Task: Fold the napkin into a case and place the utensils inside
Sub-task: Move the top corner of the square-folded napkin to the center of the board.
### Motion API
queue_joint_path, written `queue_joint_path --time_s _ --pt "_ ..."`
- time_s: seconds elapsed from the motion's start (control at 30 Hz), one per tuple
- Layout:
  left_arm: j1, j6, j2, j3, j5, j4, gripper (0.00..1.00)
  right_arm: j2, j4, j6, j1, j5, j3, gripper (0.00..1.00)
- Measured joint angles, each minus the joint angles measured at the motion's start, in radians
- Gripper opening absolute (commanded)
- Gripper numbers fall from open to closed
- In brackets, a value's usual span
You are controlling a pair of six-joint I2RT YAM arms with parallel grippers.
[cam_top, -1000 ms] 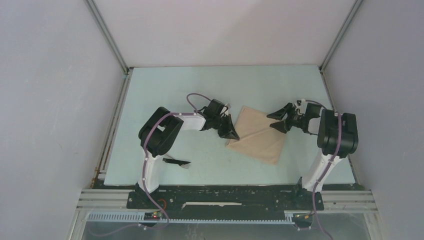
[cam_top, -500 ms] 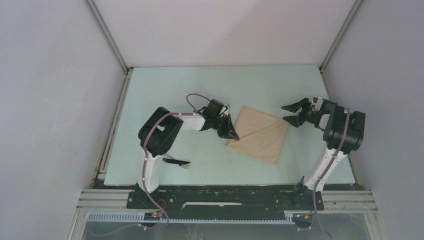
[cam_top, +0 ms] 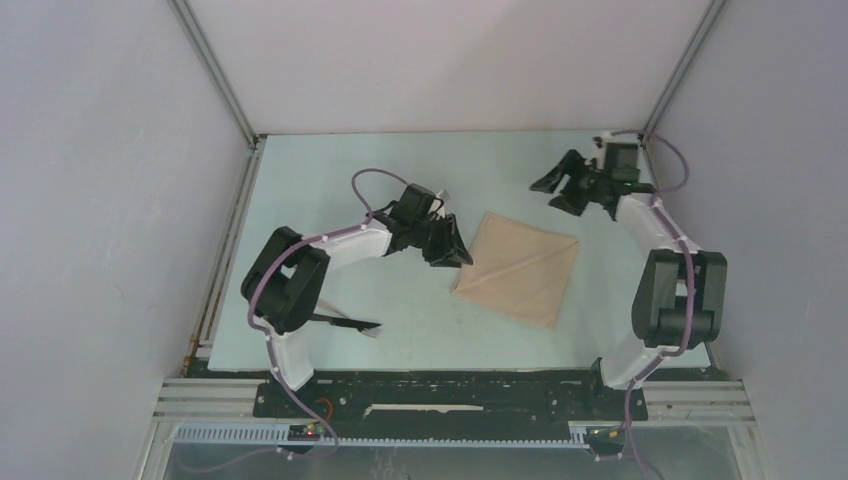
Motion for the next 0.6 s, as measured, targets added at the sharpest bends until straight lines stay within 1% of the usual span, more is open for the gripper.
queue_joint_path --time_s 0.1,0.17,0.23,0.33,0.4,0.5,0.6 --pt "0.000 0.023 -0.062 -0.027 -0.026 -0.009 0.46 0.037 0.030 0.034 0.140 -0.008 0.006 0.67" --pt "0.000 0.035 -0.070 -0.043 -0.037 -0.011 0.45 0.093 0.060 0.064 0.192 -0.016 0.006 0.61" --pt "0.000 0.041 -0.064 -0.063 -0.048 -0.016 0.45 0.174 0.090 0.094 0.232 -0.021 0.010 0.56" --pt "0.000 0.048 -0.044 -0.087 -0.057 -0.026 0.43 0.298 0.093 0.119 0.263 -0.024 0.043 0.55" --pt "0.000 0.050 -0.027 -0.088 -0.062 -0.031 0.42 0.352 0.100 0.127 0.272 -0.024 0.055 0.55" --pt "0.000 0.055 -0.005 -0.088 -0.068 -0.029 0.38 0.388 0.111 0.135 0.277 -0.028 0.056 0.53" --pt "0.000 0.056 0.010 -0.089 -0.068 -0.021 0.35 0.394 0.124 0.137 0.277 -0.028 0.073 0.49"
